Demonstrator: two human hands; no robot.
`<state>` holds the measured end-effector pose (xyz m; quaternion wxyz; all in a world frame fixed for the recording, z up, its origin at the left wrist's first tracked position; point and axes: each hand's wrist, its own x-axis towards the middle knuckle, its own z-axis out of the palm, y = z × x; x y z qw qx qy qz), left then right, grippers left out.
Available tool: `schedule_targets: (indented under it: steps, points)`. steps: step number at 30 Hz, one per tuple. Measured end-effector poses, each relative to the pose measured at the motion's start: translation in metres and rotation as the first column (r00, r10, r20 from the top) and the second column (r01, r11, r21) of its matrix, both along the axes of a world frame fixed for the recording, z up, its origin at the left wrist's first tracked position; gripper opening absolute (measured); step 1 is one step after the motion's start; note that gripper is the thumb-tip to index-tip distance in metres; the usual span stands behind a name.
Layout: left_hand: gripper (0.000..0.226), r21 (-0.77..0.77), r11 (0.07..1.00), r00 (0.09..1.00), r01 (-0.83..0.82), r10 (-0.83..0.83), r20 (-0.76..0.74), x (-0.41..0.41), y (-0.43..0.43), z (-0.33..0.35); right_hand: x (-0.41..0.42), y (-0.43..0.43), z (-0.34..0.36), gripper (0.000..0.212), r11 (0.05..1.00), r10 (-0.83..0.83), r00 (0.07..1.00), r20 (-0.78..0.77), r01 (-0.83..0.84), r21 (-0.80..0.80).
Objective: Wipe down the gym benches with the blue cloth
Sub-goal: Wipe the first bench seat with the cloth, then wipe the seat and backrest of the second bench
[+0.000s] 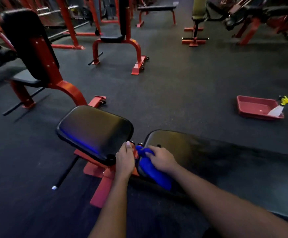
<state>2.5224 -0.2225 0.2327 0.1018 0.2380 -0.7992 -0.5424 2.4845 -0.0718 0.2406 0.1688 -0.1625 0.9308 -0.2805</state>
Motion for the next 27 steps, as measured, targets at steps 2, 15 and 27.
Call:
schedule_targets:
  steps: [2, 15, 27]
  points:
    - [0.037, -0.032, 0.997, 0.997, 0.075, -0.074, 0.037, 0.010, 0.011, 0.060, -0.001, 0.007, 0.047, 0.027, 0.968, -0.134, 0.986, 0.097, 0.151, -0.200]
    - [0.018, -0.097, 0.896, 0.901, 0.434, -0.433, 0.029, 0.049, 0.047, 0.386, 0.018, 0.037, 0.339, 0.032, 0.649, -0.138, 0.943, 0.304, 0.318, -0.691]
    - [0.035, -0.522, 0.802, 0.948, 0.290, -0.314, 0.044, 0.104, 0.004, 0.501, 0.049, 0.004, 0.436, 0.048, 0.927, 0.162, 0.987, -0.007, -0.154, -0.341]
